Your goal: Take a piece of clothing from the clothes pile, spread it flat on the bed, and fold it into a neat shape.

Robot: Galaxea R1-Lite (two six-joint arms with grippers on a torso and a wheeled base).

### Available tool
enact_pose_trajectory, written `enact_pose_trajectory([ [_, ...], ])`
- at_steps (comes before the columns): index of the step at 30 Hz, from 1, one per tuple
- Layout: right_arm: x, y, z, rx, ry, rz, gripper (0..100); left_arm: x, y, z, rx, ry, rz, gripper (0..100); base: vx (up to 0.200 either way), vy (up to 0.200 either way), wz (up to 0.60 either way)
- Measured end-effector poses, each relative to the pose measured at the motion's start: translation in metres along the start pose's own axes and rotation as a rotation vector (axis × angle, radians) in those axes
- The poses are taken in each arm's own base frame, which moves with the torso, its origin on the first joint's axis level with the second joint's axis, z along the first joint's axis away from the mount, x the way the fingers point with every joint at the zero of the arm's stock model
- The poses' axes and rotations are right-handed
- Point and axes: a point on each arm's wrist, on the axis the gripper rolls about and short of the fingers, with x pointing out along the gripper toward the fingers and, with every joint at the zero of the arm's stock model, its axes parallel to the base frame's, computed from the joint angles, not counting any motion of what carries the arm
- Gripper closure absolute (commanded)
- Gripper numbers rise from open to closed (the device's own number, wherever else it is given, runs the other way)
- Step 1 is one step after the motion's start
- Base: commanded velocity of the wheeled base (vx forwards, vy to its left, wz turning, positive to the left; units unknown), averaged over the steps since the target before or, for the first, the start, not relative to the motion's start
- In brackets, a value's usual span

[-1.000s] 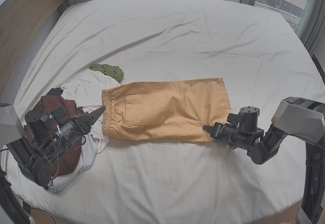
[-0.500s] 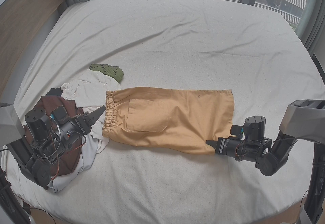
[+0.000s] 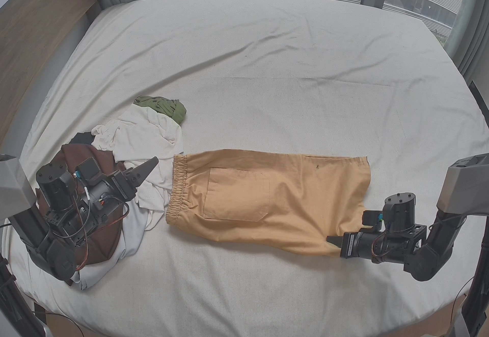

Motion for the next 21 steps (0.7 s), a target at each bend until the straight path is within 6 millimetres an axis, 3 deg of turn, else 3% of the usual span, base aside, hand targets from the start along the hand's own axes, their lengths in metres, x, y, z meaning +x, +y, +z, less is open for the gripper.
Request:
enact_pose_trajectory([
  [7, -0.016, -0.004, -0.012, 0.014, 0.029, -0.06, 100, -0.001, -0.002, 0.002, 0.0, -0.006, -0.006, 0, 0.0, 0.0, 0.0],
  [15, -0.02, -0.007, -0.015, 0.018, 0.033, -0.083, 100, -0.003, -0.003, 0.0, 0.0, 0.003, -0.007, 0, 0.0, 0.0, 0.0],
  [16, -0.02, -0.007, -0.015, 0.017, 0.033, -0.083, 0, -0.003, -0.003, 0.0, -0.001, 0.003, -0.006, 0, 0.0, 0.0, 0.0],
  [21, -0.021, -0.006, -0.017, 0.006, 0.04, -0.098, 0, -0.003, -0.003, -0.001, -0.001, 0.005, -0.006, 0, 0.0, 0.0, 0.0],
])
